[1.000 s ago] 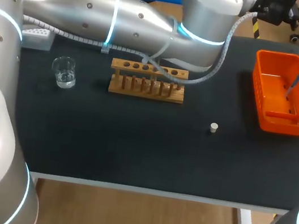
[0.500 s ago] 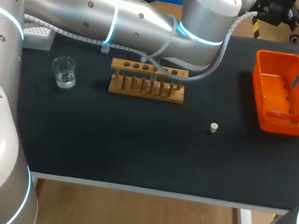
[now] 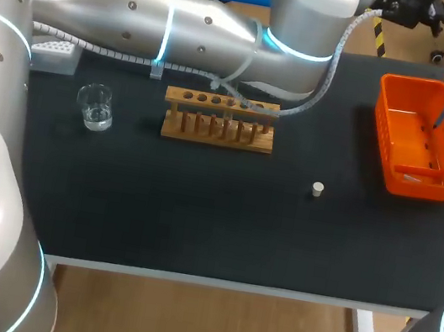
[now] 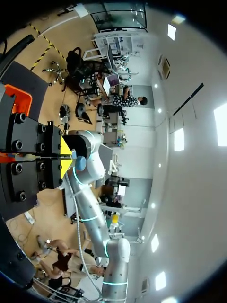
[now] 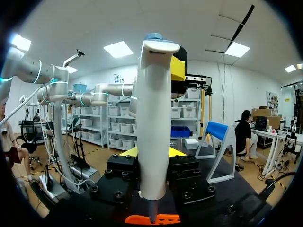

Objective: Invert the test tube, pick up the pipette, mount the tip to pipette, aspirate from beaker and dispense into the tube, eject the tip, return the pipette, and cap with the stopper.

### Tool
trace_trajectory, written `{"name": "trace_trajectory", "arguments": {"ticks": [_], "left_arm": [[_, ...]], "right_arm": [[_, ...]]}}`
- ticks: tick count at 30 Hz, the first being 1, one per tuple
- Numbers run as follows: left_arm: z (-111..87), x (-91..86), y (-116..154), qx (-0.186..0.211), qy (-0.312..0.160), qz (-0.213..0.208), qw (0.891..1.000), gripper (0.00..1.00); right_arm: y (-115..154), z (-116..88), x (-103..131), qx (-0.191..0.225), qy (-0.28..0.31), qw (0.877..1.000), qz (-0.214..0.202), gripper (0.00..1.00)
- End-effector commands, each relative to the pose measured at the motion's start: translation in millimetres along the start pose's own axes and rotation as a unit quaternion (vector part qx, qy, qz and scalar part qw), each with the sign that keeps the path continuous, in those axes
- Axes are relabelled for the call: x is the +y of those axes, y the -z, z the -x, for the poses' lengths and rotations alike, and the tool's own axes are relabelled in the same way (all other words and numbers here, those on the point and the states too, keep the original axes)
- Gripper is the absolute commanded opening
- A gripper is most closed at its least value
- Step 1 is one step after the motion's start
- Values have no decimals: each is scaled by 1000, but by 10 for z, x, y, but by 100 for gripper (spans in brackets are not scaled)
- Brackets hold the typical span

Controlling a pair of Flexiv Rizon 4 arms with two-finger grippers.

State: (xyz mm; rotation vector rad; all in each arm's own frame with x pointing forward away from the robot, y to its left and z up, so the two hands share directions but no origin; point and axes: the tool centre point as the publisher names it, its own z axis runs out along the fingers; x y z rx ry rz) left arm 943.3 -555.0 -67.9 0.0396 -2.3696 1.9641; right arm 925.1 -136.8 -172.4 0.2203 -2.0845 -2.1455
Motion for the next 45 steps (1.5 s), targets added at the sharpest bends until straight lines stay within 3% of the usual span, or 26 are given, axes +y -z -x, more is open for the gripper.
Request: {"name": "trace_trajectory", "arguments": {"ticks": [1,13,17,24,29,45], "left_arm": [[2,-52,48,4,0,6,1000,100],[-146,-87,522,-1,-3,8,1000,100],[-224,-54,723,9,-23,-11,1000,100],[-332,115,1118,13,-29,-4,999,100],[-374,282,1332,41,-37,-40,998,100],[-703,727,1883,14,-53,-49,997,100]], "right_arm": [[4,3,8,1,0,1000,-1,0],[4,3,8,1,0,1000,-1,0],[4,3,8,1,0,1000,-1,0],[4,3,8,1,0,1000,-1,0],[4,3,8,1,0,1000,-1,0],[4,3,8,1,0,1000,-1,0]]}}
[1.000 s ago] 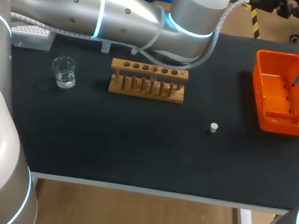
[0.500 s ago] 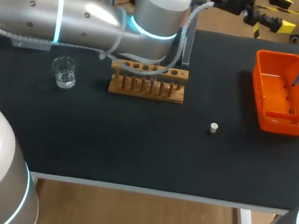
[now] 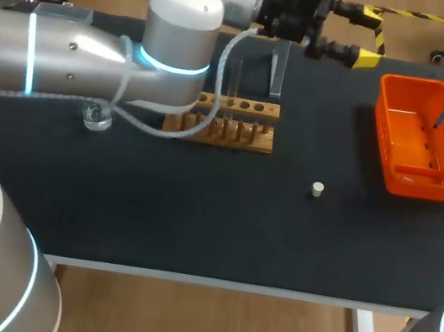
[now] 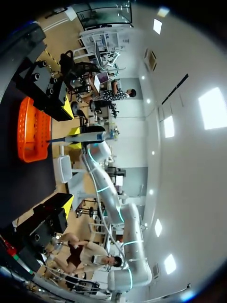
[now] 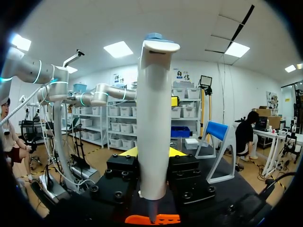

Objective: Invert the test tube, pick up the pipette, mount the tip to pipette, aspirate from beaker and dispense into the tube, eject the tip, return the pipette, and cap with the stopper.

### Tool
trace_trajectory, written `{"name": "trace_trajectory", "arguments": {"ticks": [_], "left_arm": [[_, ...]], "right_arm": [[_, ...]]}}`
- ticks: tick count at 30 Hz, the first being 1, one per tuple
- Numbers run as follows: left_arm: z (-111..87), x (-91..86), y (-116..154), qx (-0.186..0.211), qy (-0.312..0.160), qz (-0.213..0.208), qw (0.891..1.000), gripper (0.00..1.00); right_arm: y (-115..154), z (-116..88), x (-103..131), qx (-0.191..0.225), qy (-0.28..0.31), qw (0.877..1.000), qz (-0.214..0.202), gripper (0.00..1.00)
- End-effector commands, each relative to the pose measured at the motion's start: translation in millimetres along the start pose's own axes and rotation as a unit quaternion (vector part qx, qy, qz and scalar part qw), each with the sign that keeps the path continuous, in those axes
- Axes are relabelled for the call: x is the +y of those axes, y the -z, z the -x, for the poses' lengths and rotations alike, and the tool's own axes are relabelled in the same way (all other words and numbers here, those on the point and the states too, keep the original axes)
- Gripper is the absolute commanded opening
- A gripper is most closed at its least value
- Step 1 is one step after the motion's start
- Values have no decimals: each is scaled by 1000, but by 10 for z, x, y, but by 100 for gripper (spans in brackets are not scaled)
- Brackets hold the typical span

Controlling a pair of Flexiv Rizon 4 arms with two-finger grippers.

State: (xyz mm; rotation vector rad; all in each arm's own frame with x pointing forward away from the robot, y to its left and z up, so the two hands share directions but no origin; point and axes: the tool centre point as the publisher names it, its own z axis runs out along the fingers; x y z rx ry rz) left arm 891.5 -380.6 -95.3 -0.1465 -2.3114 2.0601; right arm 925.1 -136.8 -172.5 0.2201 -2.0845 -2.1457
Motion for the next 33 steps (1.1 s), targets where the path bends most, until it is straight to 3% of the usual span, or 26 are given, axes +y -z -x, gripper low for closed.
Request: {"name": "trace_trajectory", "arguments": {"ticks": [1,13,16,33], "left_arm": [[-223,89,265,-20,1,-13,1000,100],[-551,468,711,-55,13,-36,998,100],[-536,569,813,-53,34,-36,997,100],[-612,771,1181,-69,43,-29,996,100]], "right_arm": [[5,3,8,1,0,1000,-1,0],[5,3,8,1,0,1000,-1,0],[5,3,8,1,0,1000,-1,0],[5,3,8,1,0,1000,-1,0]]}}
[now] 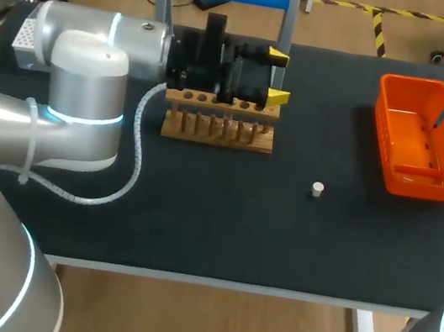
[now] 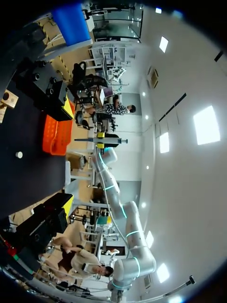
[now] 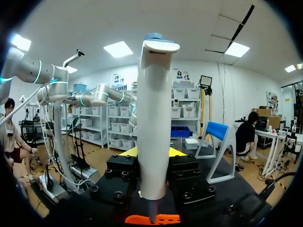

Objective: Invert the test tube, pick up the pipette, mount the tip to pipette, aspirate from beaker and dispense into the tube, eject the tip, return the pipette, and cap with the stopper.

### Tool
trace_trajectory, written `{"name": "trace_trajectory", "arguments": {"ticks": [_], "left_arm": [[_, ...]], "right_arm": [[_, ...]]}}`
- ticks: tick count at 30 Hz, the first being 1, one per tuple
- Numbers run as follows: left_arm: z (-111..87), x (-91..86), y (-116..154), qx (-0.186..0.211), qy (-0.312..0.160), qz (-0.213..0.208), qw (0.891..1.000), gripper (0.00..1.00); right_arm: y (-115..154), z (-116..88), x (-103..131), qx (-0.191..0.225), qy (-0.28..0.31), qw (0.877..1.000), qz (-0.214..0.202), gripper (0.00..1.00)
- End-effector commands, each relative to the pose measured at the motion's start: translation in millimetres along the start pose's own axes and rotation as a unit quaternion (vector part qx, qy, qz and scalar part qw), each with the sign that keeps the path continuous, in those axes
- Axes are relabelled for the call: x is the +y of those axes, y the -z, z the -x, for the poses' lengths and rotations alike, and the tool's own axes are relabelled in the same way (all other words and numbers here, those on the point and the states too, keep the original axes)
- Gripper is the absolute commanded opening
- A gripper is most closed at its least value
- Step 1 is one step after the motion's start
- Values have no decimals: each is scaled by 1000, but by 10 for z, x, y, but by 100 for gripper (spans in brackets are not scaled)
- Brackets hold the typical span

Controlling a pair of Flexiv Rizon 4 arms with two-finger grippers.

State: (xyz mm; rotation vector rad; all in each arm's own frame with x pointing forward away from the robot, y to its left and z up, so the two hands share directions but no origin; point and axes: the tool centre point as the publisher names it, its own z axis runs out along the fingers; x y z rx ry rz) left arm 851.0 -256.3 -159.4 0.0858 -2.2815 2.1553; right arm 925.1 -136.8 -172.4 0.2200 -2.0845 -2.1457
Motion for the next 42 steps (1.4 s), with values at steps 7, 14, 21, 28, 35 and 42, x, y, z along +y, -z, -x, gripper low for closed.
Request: {"name": "trace_trajectory", "arguments": {"ticks": [7,14,21,28,35,42], "left_arm": [[-107,35,129,-13,3,2,1000,100],[-161,62,149,-23,-21,5,999,100],[-201,5,262,-32,-25,4,999,100],[-222,-53,310,-41,-12,8,999,100],[-222,-53,310,-41,-12,8,999,100],[-222,-53,310,-41,-12,8,999,100]], "right_arm": [[5,3,7,1,0,1000,-1,0],[5,3,7,1,0,1000,-1,0],[5,3,7,1,0,1000,-1,0],[5,3,7,1,0,1000,-1,0],[5,3,7,1,0,1000,-1,0],[5,3,7,1,0,1000,-1,0]]}}
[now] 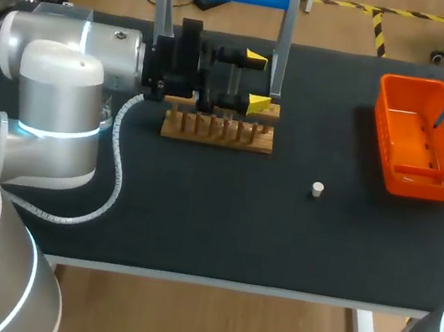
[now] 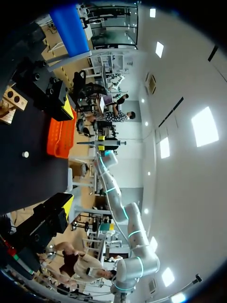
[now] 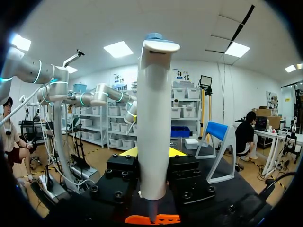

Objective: Invert the test tube, pick up the pipette, mount the tip to pipette, aspirate from beaker and dispense into the tube, eject the tip, return the pipette, and cap with the stopper.

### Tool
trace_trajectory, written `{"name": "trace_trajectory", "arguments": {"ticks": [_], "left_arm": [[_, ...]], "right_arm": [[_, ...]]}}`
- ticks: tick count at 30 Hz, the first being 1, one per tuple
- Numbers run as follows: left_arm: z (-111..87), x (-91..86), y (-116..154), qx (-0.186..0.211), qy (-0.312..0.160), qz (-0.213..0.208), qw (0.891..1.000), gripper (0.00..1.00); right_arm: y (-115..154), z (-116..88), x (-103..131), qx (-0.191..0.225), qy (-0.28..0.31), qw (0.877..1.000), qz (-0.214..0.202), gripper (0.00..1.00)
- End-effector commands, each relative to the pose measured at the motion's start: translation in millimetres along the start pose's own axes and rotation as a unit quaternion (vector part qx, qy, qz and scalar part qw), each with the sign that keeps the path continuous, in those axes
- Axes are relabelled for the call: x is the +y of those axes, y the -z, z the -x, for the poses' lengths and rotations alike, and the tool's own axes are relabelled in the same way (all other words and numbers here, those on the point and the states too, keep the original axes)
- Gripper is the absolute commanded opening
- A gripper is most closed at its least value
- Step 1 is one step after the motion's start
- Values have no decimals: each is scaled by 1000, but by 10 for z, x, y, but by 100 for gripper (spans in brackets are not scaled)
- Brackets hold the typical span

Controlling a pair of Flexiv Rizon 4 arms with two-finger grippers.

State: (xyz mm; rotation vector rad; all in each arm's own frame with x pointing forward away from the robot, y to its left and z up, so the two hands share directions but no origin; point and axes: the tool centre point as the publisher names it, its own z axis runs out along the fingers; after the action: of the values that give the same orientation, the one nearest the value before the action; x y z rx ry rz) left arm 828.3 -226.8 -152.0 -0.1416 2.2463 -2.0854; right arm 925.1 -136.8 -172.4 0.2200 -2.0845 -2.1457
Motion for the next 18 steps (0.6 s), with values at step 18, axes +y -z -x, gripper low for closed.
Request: {"name": "trace_trajectory", "arguments": {"ticks": [18], "left_arm": [[-3,-5,3,-1,0,1,1000,100]], "right_arm": [[-245,-222,88,5,4,1000,-14,0]]}}
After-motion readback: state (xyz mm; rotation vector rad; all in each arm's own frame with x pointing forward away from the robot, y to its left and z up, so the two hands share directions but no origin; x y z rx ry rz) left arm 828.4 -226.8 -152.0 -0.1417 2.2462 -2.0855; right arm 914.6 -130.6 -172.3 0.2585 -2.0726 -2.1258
